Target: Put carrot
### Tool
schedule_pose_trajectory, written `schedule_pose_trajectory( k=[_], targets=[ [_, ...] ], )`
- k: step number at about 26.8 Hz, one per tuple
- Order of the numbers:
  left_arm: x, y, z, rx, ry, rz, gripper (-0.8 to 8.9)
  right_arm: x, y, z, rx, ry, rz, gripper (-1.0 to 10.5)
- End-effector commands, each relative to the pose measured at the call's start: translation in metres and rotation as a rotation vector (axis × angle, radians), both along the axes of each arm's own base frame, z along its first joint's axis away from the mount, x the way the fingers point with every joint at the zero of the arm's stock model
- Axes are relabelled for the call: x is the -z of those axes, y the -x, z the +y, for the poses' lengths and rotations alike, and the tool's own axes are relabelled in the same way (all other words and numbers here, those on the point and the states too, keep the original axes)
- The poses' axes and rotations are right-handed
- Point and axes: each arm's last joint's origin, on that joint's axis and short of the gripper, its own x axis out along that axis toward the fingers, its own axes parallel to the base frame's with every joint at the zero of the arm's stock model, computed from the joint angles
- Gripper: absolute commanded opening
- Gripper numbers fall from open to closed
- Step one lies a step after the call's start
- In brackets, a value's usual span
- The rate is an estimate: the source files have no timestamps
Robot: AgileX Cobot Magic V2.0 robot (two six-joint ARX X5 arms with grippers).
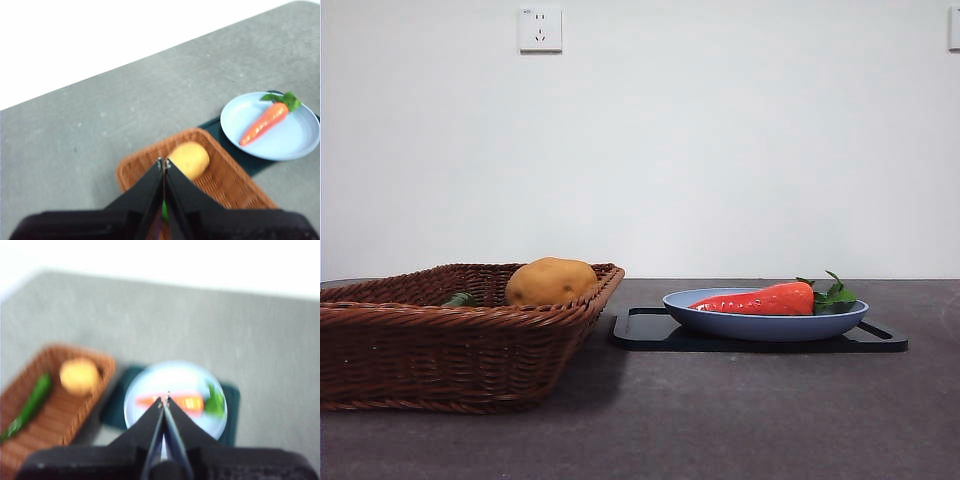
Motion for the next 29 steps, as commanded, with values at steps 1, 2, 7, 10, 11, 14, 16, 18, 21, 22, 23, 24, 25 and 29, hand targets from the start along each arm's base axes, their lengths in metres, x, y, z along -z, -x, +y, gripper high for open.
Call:
schedule_pose_trajectory(
  k=[1,2,7,10,11,14,16,18,21,22,23,24,25,29],
  targets=[
    [0.027,0.022,0.009,-0.016,0.062,-0.002,0.06,0.029,0.010,0.001,0.003,-0.059,-0.081,0.1],
    [0.040,0.032,0.014,-0.025,0.089,0.000,0.06,0.046,0.015,0.000,0.006,-0.070,-0.109,0.1],
    [0.075,0.058,0.025,-0.036,0.128,-0.028,0.06,0.105,0.026,-0.005,0.012,-0.108,-0.143,0.1],
    [0.078,0.060,0.026,-0.047,0.164,-0.014,0.08,0.116,0.025,-0.005,0.040,-0.101,-0.101,0.1],
    [0.077,0.060,0.026,-0.047,0.163,-0.016,0.08,0.117,0.024,-0.006,0.054,-0.091,-0.097,0.1],
    [0.077,0.060,0.026,-0.043,0.164,-0.016,0.08,0.118,0.023,-0.005,0.065,-0.084,-0.093,0.1],
    [0.077,0.060,0.026,-0.044,0.164,-0.017,0.08,0.118,0.023,-0.005,0.065,-0.083,-0.092,0.1],
    [0.077,0.060,0.026,-0.045,0.164,-0.017,0.08,0.118,0.023,-0.005,0.068,-0.083,-0.093,0.1],
    [0.077,0.060,0.026,-0.045,0.164,-0.017,0.08,0.118,0.023,-0.005,0.067,-0.083,-0.093,0.1],
    [0.077,0.060,0.026,-0.045,0.164,-0.017,0.08,0.118,0.023,-0.005,0.067,-0.083,-0.093,0.1],
    [0.077,0.060,0.026,-0.045,0.164,-0.017,0.08,0.118,0.023,-0.005,0.067,-0.083,-0.093,0.1],
    [0.077,0.060,0.026,-0.045,0.164,-0.017,0.08,0.118,0.023,-0.005,0.067,-0.083,-0.092,0.1],
    [0.077,0.060,0.026,-0.045,0.164,-0.017,0.08,0.118,0.023,-0.005,0.067,-0.083,-0.093,0.1],
    [0.077,0.062,0.027,-0.049,0.169,-0.032,0.08,0.118,0.023,-0.005,0.067,-0.083,-0.093,0.1]
  ],
)
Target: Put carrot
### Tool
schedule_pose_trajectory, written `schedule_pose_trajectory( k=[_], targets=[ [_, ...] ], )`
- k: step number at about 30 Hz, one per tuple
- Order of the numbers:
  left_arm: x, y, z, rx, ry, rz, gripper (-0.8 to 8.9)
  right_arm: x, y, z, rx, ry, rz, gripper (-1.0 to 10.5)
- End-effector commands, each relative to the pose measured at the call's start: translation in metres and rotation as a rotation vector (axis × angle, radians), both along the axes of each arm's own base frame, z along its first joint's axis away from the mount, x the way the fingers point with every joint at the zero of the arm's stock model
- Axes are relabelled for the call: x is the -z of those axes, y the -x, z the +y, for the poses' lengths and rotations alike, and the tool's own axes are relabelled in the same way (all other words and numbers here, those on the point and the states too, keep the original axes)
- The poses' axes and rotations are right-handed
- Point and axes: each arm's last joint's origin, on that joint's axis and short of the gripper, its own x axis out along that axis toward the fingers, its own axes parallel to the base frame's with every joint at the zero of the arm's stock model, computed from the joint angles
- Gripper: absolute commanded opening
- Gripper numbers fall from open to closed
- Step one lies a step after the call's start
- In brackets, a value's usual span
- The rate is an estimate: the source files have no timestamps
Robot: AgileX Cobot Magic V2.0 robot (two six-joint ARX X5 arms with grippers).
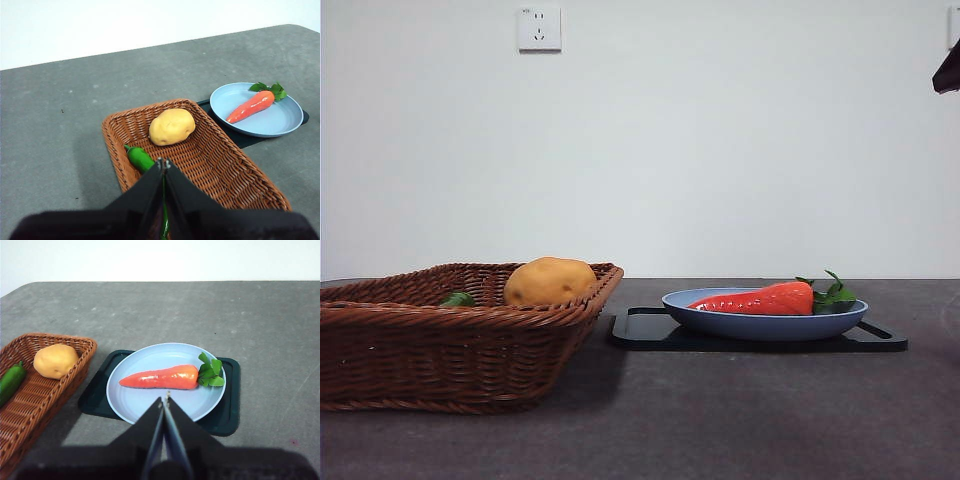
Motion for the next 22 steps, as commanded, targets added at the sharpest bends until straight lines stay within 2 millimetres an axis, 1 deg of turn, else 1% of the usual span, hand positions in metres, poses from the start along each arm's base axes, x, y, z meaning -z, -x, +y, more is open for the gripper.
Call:
schedule_pose_trajectory(
  k=[1,4,7,9,11,14,20,22],
  targets=[
    [-0.004,0.005,0.003,-0.005,0.005,-0.046,0.08,-0.004,0.000,0.001,0.001,-0.018,-0.012,0.1],
    [-0.004,0.014,0.010,-0.023,-0.063,-0.110,0.08,-0.004,0.000,0.001,0.001,-0.018,-0.012,0.1],
    [0.003,0.018,0.017,-0.109,-0.047,-0.175,0.08,-0.004,0.000,0.001,0.001,-0.018,-0.012,0.1],
    [0.010,0.017,0.020,-0.175,-0.036,-0.228,0.08,-0.004,0.000,0.001,0.001,-0.018,-0.012,0.1],
    [0.021,0.013,0.024,-0.240,-0.029,-0.277,0.08,-0.004,0.000,0.001,0.001,-0.018,-0.012,0.1],
    [0.040,0.006,0.028,-0.316,-0.031,-0.299,0.08,-0.004,0.000,0.001,0.001,-0.018,-0.012,0.1],
    [0.085,-0.006,0.033,-0.381,-0.050,-0.232,0.08,-0.004,0.000,0.001,0.001,-0.018,-0.012,0.1],
    [0.097,-0.009,0.034,-0.386,-0.057,-0.196,0.08,-0.004,0.000,0.001,0.001,-0.018,-0.012,0.1]
  ],
)
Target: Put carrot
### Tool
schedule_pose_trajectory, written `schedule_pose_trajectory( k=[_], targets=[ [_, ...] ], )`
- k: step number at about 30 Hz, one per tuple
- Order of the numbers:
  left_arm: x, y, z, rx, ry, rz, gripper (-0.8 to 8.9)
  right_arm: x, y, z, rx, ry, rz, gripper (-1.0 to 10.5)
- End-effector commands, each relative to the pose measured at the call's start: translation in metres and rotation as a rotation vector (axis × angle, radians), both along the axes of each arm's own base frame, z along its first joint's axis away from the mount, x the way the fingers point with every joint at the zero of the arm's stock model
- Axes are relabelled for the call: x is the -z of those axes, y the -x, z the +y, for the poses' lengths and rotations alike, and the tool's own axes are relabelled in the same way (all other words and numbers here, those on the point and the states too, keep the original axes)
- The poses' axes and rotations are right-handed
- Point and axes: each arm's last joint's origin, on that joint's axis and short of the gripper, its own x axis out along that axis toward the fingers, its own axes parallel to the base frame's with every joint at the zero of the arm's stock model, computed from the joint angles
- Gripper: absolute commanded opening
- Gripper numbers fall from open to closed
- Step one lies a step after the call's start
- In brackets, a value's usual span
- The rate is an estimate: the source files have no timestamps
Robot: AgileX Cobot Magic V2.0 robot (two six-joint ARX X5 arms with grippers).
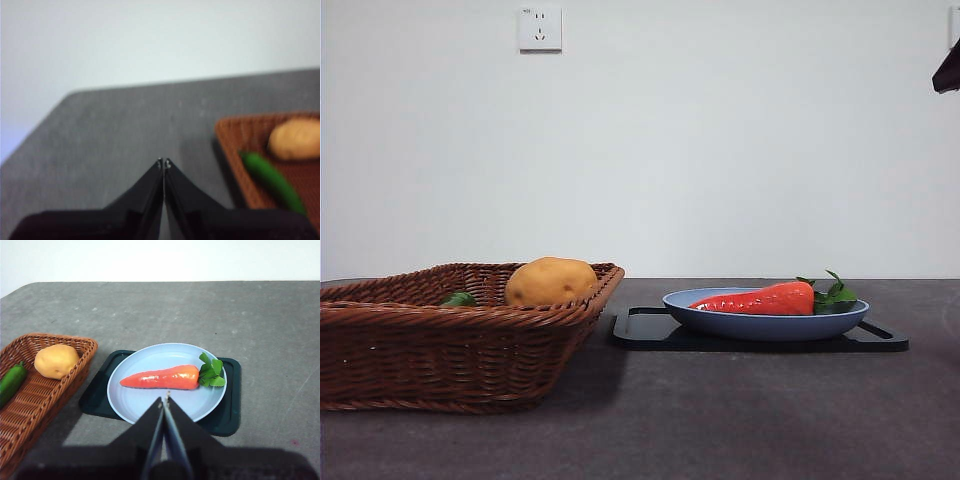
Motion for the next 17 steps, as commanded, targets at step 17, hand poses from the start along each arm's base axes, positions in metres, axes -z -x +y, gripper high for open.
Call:
schedule_pose_trajectory(
  k=[17],
  targets=[
    [0.039,-0.008,0.001,-0.017,0.056,0.093,0.08,-0.004,0.000,0.001,0.000,-0.017,-0.012,0.1]
  ],
)
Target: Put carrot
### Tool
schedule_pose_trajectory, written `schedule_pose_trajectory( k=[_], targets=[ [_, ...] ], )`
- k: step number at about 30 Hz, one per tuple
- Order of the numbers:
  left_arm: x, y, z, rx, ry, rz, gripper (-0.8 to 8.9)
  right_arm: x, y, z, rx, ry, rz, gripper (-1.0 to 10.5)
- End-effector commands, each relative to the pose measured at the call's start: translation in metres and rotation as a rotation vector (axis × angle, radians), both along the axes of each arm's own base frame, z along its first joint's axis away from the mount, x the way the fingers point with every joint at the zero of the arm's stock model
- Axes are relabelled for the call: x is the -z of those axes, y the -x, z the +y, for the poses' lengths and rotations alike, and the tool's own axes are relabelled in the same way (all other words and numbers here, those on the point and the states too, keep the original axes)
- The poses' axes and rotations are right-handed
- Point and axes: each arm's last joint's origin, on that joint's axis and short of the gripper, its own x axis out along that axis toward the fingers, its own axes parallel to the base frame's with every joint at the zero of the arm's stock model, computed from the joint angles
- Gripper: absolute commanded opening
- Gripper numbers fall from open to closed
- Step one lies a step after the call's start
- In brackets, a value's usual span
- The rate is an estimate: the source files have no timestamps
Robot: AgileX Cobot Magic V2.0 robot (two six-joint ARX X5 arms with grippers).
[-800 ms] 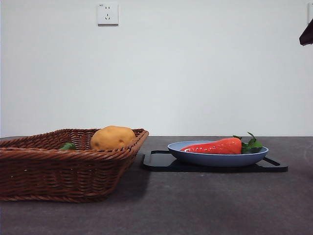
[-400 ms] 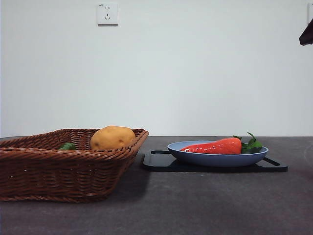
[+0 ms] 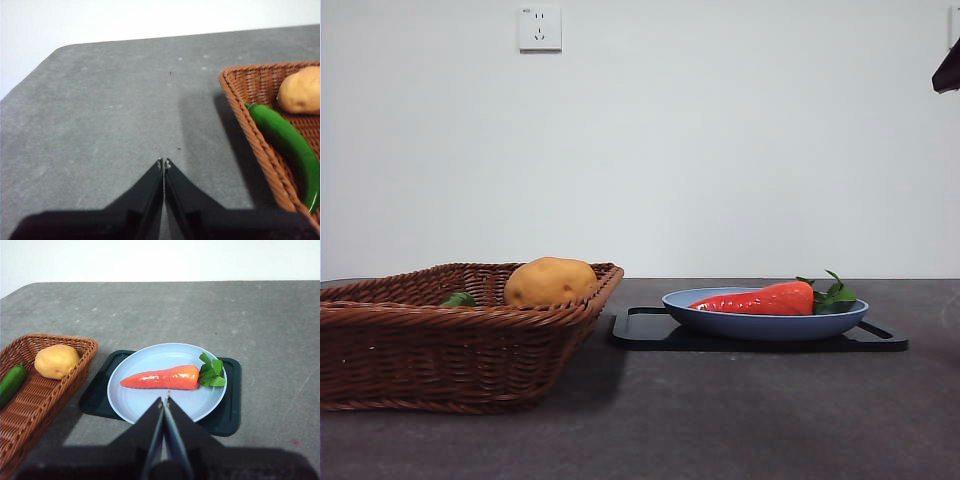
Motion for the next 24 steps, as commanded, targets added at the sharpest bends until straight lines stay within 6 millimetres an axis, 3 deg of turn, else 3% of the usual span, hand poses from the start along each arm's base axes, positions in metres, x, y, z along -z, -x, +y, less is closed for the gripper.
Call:
schedule_pose_trajectory(
  k=[1,21,24],
  targets=[
    [0.0016,-0.0004,0.0002,-0.007,0.029,-0.008,0.08,-0.0039,0.0001,0.0007,0.000,-0.014,-0.013,0.1],
    [0.0017,-0.0006,0.0003,-0.008,0.029,-0.006,0.08,-0.0039,0.0001,0.0007,0.000,-0.014,-0.013,0.1],
    [0.0017,-0.0006,0.0003,-0.008,0.029,-0.006,0.08,-0.0062,0.0041,-0.0035,0.005,0.070,-0.062,0.1]
  ],
)
